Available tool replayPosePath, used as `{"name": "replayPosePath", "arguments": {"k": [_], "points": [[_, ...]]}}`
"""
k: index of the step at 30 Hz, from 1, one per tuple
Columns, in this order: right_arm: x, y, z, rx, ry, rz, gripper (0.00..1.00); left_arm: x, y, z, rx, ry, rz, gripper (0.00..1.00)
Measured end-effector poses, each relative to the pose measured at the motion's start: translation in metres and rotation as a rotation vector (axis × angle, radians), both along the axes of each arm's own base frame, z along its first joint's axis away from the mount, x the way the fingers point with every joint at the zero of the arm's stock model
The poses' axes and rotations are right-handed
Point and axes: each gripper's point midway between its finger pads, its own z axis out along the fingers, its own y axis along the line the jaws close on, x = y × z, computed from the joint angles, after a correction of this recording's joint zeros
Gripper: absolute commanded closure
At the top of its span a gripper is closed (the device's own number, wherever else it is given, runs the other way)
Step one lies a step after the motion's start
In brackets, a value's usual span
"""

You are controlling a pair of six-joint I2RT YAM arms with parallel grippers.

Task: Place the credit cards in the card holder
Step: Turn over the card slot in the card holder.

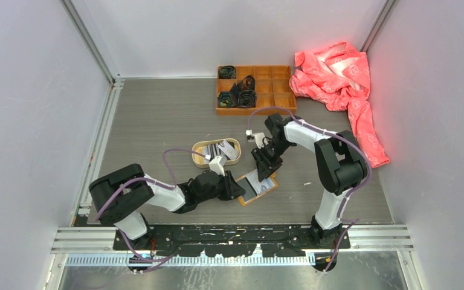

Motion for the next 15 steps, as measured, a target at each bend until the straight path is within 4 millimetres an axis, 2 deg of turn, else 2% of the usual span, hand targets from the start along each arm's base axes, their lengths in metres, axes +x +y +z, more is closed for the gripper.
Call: {"name": "replayPosePath", "arguments": {"k": [8,15], "points": [[0.000,0.005,0.012,0.128,0.103,-0.068,0.60,0.001,-0.001,0.000,0.011,-0.006,-0.005,0.73],[-0.009,0.015,0.024,0.224,0.179,-0.082,0.61,0.001,-0.001,0.000,0.014,-0.008,-0.008,0.73]]}}
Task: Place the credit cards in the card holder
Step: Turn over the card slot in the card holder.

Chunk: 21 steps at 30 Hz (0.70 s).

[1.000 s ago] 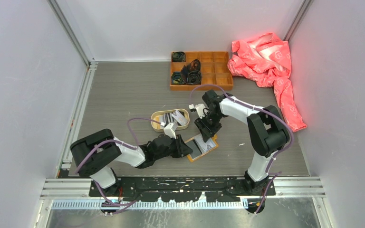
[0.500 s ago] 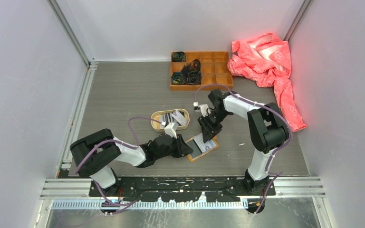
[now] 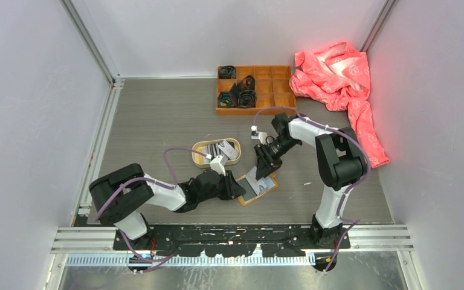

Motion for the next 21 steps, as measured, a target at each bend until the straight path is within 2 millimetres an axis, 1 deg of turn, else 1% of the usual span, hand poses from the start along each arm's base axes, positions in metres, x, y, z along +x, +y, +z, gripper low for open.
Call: {"name": "replayPosePath", "arguments": {"k": [5,9,13,18,21], "points": [[-0.005,0.007,0.011,0.066,0.027,0.006,0.61,0.001,0.000,0.000,0.003,0.000,0.000,0.73],[-0.007,0.009,0.014,0.090,0.040,0.007,0.60,0.002,-0.001,0.001,0.010,0.001,-0.001,0.73],[-0.008,0.010,0.014,0.095,0.050,0.006,0.61,0.002,-0.002,0.001,0.013,0.003,0.000,0.73],[-0.009,0.011,0.012,0.095,0.061,0.006,0.67,0.004,-0.002,0.001,0.015,0.007,-0.003,0.72],[-0.010,0.012,0.012,0.101,0.067,0.011,0.68,0.004,-0.002,0.002,0.014,0.010,-0.004,0.71]]}}
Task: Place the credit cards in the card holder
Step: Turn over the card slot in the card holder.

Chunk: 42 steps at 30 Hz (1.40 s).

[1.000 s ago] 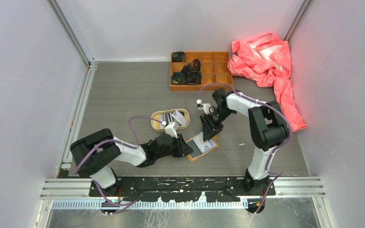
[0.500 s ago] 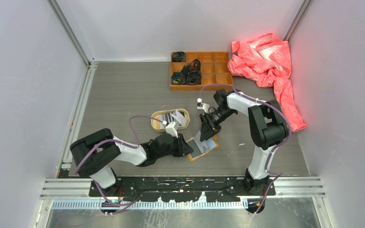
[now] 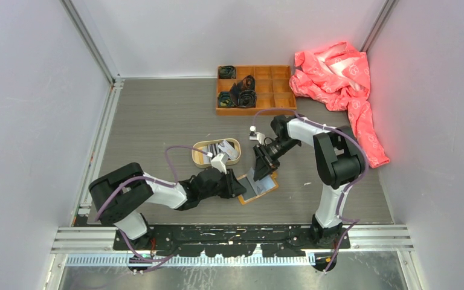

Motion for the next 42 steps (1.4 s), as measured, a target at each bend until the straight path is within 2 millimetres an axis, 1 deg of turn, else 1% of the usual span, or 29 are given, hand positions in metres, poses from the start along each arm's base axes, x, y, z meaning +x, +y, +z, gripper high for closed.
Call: {"name": "replayPosePath", "arguments": {"k": [7,17,24,26,42], "points": [[-0.0092,0.0073,-0.0012,0.024,0.036,0.030,0.68,0.0010,0.0006,0.0002,-0.004,0.005,-0.001,0.70],[-0.0103,0.0088,-0.0033,0.019,0.042,0.034,0.71,0.0033,0.0015,0.0007,-0.007,0.008,0.002,0.69],[-0.0080,0.0083,-0.0057,0.004,0.035,0.027,0.67,0.0059,0.0029,0.0008,-0.007,0.008,0.009,0.69],[-0.0078,0.0080,-0.0061,0.001,0.034,0.027,0.65,0.0061,0.0030,0.0008,-0.008,0.008,0.010,0.68],[-0.0072,0.0077,-0.0070,-0.003,0.029,0.028,0.60,0.0069,0.0034,0.0008,-0.007,0.008,0.012,0.69]]}}
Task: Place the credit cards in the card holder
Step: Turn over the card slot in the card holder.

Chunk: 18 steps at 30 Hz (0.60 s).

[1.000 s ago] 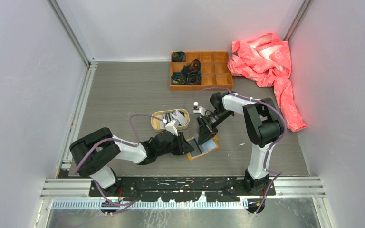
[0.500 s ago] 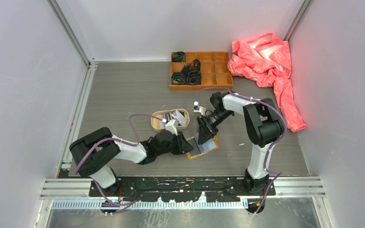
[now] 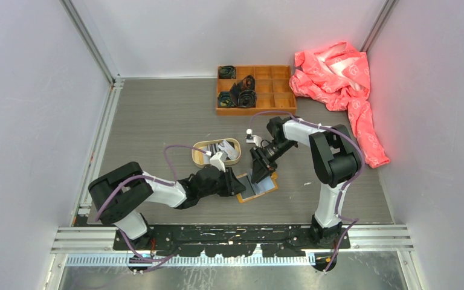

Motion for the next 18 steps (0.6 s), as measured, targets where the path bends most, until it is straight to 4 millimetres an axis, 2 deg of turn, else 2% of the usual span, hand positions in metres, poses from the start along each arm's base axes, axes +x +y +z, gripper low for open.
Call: {"name": "replayPosePath", "arguments": {"k": [8,18], "points": [[-0.0001,-0.0003,-0.0003,-0.002,0.000,0.001,0.59,0.0001,0.0000,0.0000,0.000,0.000,0.000,0.69],[0.0000,-0.0012,-0.0027,-0.016,-0.009,0.007,0.50,0.0002,0.0003,-0.0002,0.001,0.000,0.000,0.69]]}}
